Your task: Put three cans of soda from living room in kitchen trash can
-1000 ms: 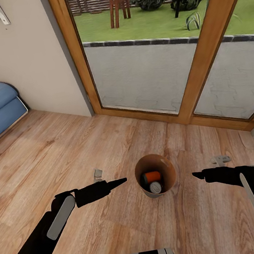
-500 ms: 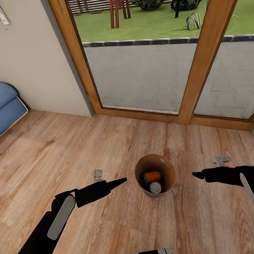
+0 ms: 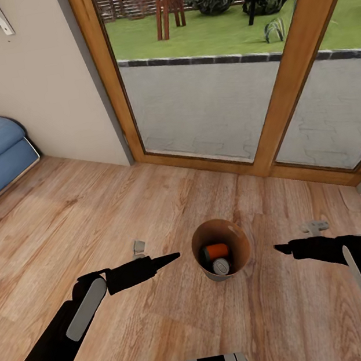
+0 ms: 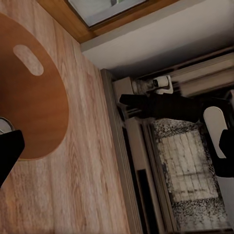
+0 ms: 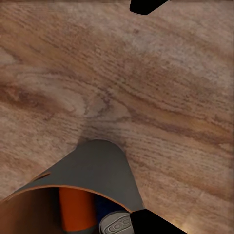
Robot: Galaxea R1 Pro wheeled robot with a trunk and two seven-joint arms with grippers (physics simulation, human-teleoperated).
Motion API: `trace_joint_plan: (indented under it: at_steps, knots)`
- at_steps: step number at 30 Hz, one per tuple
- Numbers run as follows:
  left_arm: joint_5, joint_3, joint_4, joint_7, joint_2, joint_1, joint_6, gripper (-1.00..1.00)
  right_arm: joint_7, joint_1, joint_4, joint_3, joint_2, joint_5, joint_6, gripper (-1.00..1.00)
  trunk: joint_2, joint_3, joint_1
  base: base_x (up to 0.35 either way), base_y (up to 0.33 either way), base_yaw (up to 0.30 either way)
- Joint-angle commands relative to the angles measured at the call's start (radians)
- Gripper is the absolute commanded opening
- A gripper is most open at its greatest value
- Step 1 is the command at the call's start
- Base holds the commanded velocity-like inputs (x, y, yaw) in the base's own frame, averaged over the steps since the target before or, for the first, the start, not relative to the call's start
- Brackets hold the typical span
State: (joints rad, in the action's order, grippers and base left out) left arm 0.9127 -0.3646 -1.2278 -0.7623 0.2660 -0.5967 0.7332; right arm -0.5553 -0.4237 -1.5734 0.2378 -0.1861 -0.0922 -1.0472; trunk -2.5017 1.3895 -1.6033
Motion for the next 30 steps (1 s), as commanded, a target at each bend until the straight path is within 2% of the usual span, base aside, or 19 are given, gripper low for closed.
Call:
trace_joint_plan:
  at_steps: [1, 10, 30]
  knots:
    - [0.0, 0.0, -0.001, -0.001, 0.002, 0.0, -0.001, 1.0, 0.0, 0.0, 0.0, -0.001, -0.005, 0.0, 0.0, 1.0, 0.0, 0.0, 0.0, 0.0, 0.0, 0.0]
    - [-0.008, -0.001, -0.001, 0.0, 0.005, 0.0, -0.007, 1.0, 0.0, 0.0, 0.001, -0.001, -0.016, 0.0, 0.0, 1.0, 0.0, 0.0, 0.0, 0.0, 0.0, 0.0]
    - [-0.017, -0.002, 0.002, 0.006, -0.002, 0.0, -0.009, 1.0, 0.0, 0.0, 0.001, -0.002, -0.016, 0.0, 0.0, 1.0, 0.0, 0.0, 0.0, 0.0, 0.0, 0.0]
